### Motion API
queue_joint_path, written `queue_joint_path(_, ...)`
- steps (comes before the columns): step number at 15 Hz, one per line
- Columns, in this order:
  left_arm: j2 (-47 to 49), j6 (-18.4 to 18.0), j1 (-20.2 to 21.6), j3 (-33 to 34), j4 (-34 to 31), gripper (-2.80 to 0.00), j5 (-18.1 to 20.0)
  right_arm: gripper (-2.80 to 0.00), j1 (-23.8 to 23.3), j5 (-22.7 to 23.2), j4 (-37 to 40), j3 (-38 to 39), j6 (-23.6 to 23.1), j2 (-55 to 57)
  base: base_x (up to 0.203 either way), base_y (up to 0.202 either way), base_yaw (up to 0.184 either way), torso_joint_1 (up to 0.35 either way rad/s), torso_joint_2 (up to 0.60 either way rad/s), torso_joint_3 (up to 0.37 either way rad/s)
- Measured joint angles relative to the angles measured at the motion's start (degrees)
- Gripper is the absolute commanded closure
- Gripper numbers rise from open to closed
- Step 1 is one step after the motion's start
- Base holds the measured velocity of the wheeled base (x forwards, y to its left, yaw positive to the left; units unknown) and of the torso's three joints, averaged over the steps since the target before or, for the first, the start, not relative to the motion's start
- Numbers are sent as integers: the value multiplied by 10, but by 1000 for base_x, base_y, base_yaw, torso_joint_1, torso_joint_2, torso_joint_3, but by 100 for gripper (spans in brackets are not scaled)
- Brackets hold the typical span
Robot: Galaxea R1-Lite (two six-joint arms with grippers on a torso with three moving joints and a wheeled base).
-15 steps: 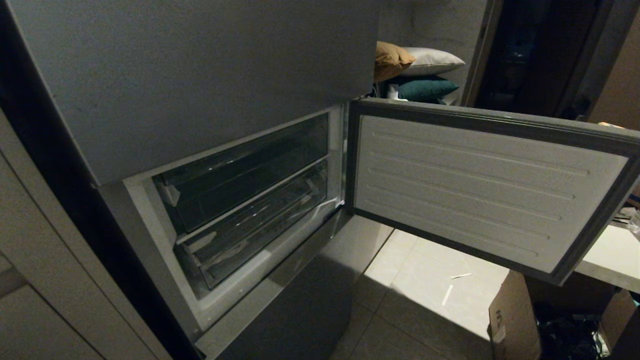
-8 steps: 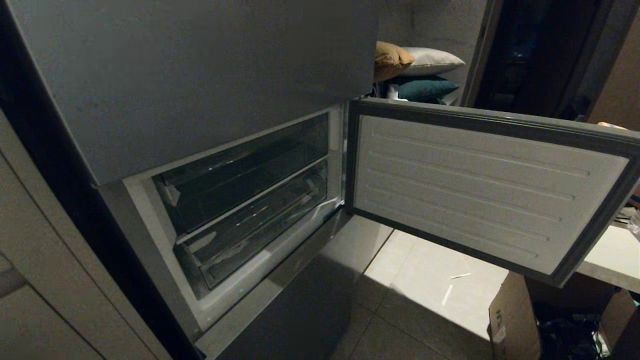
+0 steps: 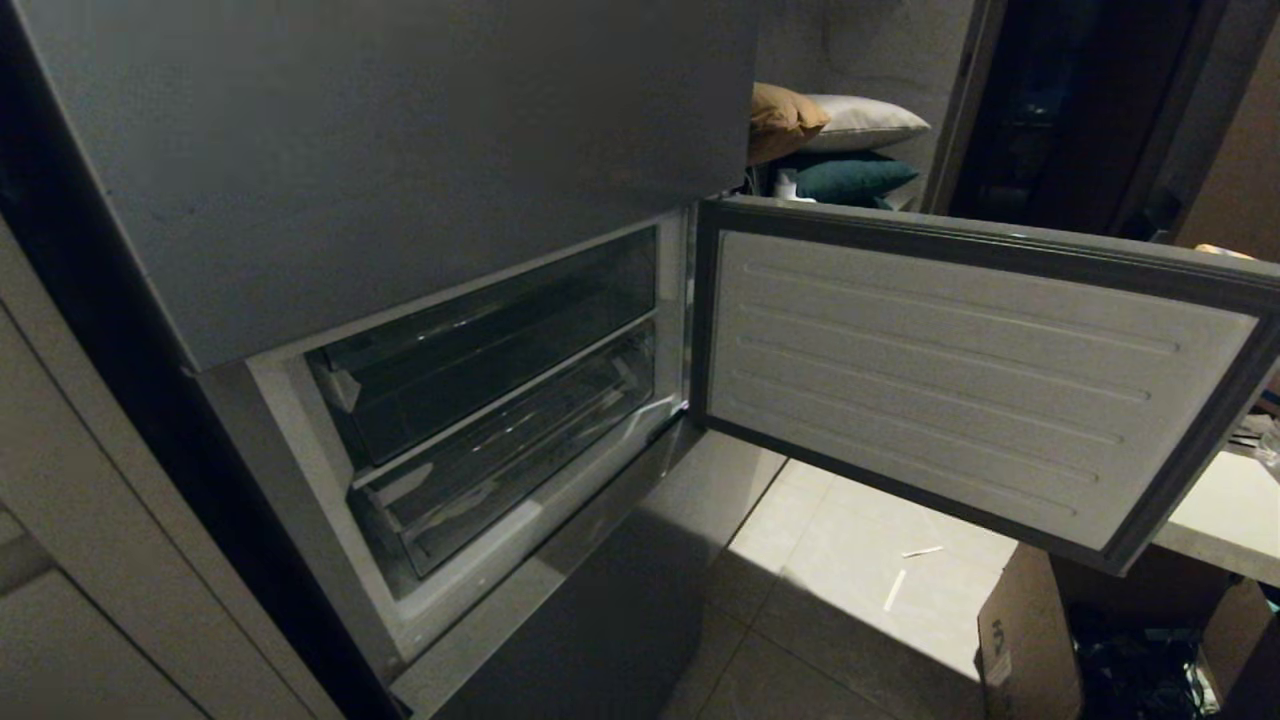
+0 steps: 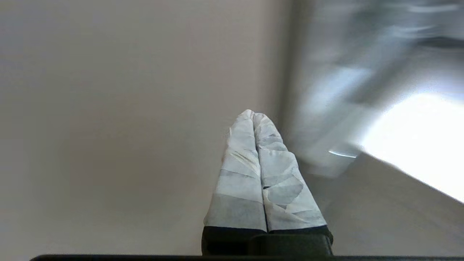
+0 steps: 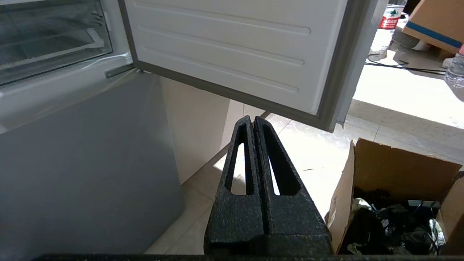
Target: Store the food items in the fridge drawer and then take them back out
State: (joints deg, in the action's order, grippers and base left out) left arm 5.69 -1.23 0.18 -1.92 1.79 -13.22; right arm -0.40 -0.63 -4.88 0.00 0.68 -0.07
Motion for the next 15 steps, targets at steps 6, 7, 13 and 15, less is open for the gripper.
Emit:
queue_joint_path(6,-51,13,-1,19,-16,0,130,0,0,-1,0,0,3,0,1,0,17,-2,0,0)
queue_joint_path(7,-52,14,-1,19,-16,0,130,0,0,-1,0,0,3,0,0,-10,155,7,7,5)
queue_joint_path(13,-55,13,-1,19,-15,0,130,0,0,-1,0,0,3,0,-1,-10,177,3,3,1)
queue_joint_path(15,-56,14,-1,19,-16,0,130,0,0,-1,0,0,3,0,-4,-11,177,4,1,5)
